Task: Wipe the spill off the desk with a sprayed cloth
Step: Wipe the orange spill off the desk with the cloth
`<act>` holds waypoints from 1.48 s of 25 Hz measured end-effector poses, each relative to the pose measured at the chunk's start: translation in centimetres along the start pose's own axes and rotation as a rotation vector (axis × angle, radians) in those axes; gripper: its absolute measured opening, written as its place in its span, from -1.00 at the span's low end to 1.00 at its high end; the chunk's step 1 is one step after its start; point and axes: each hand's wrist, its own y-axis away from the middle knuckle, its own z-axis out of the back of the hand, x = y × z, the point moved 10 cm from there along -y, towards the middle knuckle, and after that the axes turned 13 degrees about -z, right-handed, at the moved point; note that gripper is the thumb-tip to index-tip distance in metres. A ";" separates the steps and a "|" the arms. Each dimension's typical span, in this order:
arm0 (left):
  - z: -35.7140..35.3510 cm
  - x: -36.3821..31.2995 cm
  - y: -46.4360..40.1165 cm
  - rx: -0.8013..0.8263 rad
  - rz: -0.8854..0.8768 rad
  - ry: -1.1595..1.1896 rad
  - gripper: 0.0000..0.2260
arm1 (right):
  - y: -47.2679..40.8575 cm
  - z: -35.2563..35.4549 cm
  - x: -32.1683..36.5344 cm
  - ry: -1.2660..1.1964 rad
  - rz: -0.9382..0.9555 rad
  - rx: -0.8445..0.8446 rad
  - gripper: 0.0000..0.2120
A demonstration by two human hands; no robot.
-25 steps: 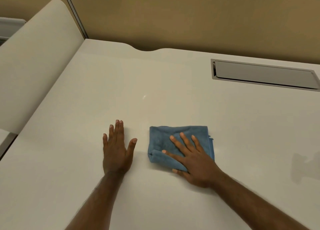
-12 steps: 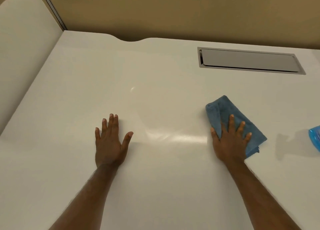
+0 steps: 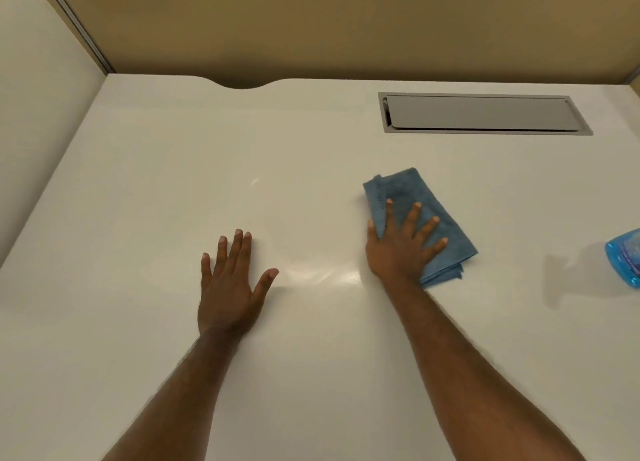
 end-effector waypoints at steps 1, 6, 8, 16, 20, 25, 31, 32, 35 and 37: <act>0.0 0.0 0.1 -0.005 0.002 0.004 -0.23 | 1.0 -0.5 1.9 -0.004 0.040 0.009 -0.38; 0.8 0.0 0.4 -0.042 0.024 0.028 -0.22 | 4.7 -2.9 10.2 -0.007 0.192 0.095 -0.39; 1.1 0.0 0.5 -0.065 0.034 0.047 -0.20 | 5.5 -3.7 13.4 -0.002 0.268 0.125 -0.40; 2.4 1.8 1.9 -0.276 0.157 0.161 -0.20 | 10.2 -5.8 19.1 0.220 1.008 0.172 -0.42; 3.7 2.7 2.8 -0.472 0.190 0.388 -0.26 | 12.5 -5.1 14.5 0.244 1.176 0.191 -0.43; 4.1 6.0 5.2 -0.675 0.395 0.693 -0.41 | 18.8 -5.2 9.4 0.212 1.242 0.167 -0.44; 4.0 5.9 6.5 -0.641 0.367 0.718 -0.29 | 18.1 -5.2 10.0 0.180 1.092 0.158 -0.45; 4.0 5.8 6.6 -0.643 0.371 0.707 -0.30 | 17.0 -5.1 11.4 0.172 1.052 0.158 -0.45; 4.1 5.0 6.5 -0.602 0.343 0.633 -0.40 | 12.8 -4.9 15.5 0.166 0.930 0.142 -0.48; 4.0 4.3 6.2 -0.544 0.298 0.574 -0.43 | 9.7 -4.6 16.4 0.142 0.855 0.114 -0.50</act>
